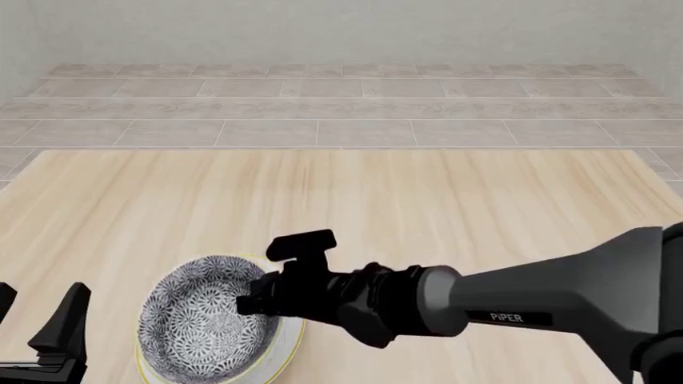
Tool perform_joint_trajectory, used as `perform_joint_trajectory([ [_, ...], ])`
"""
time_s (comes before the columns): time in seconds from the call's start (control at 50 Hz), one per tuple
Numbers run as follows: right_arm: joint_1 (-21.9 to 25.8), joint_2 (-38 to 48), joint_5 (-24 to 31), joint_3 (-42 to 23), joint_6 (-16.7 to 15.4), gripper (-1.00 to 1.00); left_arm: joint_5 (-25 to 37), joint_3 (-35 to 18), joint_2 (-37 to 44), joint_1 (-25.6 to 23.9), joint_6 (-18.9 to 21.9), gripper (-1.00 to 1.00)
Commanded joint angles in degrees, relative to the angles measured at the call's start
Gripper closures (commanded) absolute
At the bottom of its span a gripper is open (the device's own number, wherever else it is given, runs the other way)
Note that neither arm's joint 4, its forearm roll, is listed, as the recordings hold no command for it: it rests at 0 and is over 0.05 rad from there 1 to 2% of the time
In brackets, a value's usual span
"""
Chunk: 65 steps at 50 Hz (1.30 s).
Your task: Put the bowl on the plate.
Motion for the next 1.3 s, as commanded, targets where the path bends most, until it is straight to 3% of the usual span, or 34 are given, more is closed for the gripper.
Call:
perform_joint_trajectory([
  [0.02, 0.1, 0.1, -0.7, 0.0, 0.6, 1.0, 0.0, 0.0, 0.0, 0.0, 0.0, -1.0],
  [1.3, -0.1, 3.1, -3.1, 0.2, 1.5, 1.0, 0.0, 0.0, 0.0, 0.0, 0.0, -1.0],
])
